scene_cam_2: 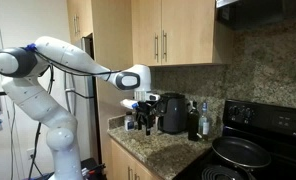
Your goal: Open the airfryer
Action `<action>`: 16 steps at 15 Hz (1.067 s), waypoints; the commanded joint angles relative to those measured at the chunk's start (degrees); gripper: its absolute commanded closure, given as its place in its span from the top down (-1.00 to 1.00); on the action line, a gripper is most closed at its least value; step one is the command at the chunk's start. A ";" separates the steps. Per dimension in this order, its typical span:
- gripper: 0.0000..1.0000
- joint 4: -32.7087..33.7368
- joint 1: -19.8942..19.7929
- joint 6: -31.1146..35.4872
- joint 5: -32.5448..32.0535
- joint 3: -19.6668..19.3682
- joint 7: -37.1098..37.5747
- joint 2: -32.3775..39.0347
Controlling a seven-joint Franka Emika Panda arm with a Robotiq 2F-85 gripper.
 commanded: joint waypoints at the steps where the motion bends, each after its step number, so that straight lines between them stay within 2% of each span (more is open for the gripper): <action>1: 1.00 0.08 -0.34 -0.07 0.20 0.30 -0.16 0.06; 2: 1.00 0.08 -0.34 -0.07 0.20 0.30 -0.16 0.06; 5: 1.00 0.24 3.54 0.94 -2.70 6.00 0.30 2.89; 8: 1.00 1.04 9.92 7.10 -0.69 11.82 2.11 6.06; 10: 1.00 2.32 13.44 13.61 1.70 15.87 8.09 9.11; 13: 1.00 3.81 13.99 23.32 2.61 19.10 17.10 12.84; 16: 1.00 2.77 14.21 22.41 2.20 19.62 18.19 11.43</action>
